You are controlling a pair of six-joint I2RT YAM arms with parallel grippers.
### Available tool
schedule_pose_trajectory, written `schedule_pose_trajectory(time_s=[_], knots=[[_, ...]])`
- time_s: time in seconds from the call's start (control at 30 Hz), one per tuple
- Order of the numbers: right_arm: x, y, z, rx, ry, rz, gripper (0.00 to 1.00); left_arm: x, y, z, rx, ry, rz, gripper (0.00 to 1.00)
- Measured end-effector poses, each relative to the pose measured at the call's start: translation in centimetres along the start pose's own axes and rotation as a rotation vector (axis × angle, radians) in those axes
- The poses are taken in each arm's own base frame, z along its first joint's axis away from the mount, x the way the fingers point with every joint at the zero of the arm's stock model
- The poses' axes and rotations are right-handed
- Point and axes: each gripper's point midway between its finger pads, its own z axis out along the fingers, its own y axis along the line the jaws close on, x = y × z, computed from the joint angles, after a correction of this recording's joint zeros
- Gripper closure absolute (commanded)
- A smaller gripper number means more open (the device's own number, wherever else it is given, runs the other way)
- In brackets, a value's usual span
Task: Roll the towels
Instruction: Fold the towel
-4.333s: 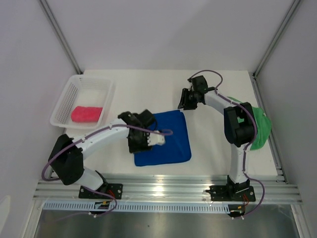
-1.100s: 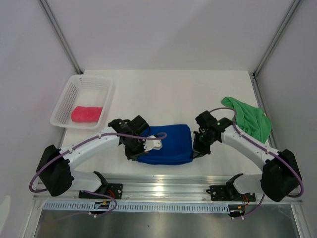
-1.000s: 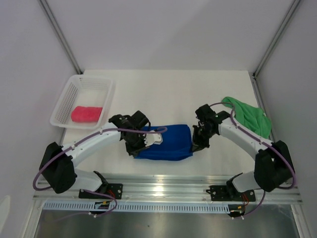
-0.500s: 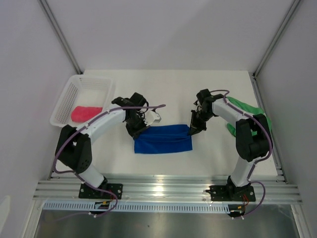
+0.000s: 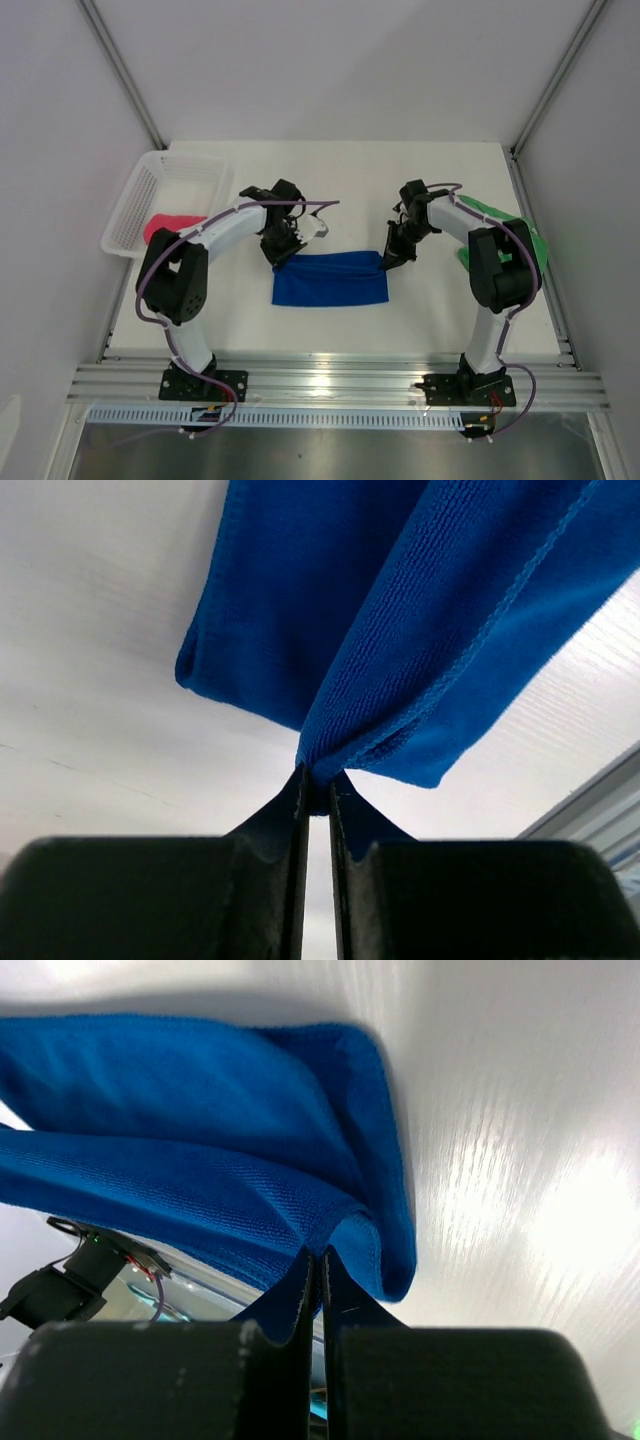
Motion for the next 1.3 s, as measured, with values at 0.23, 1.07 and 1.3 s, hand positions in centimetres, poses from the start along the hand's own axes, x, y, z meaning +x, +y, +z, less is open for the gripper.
schedule_pose_trajectory(time_s=[0.23, 1.07, 1.3], knots=[[-1.0, -0.8, 1.4, -0.001, 0.004, 0.033, 0.93, -0.2, 1.0, 1.6, -0.012, 0.020, -0.005, 0.82], [-7.6, 0.2, -3.7, 0.008, -0.329, -0.037, 0.66, -1.5, 6.1, -0.3, -0.143, -0.056, -0.140, 0.50], [-6.2, 1.2, -6.7, 0.001, -0.452, -0.233, 0.68, -1.1, 4.9, -0.9, -0.106, -0.064, -0.174, 0.50]])
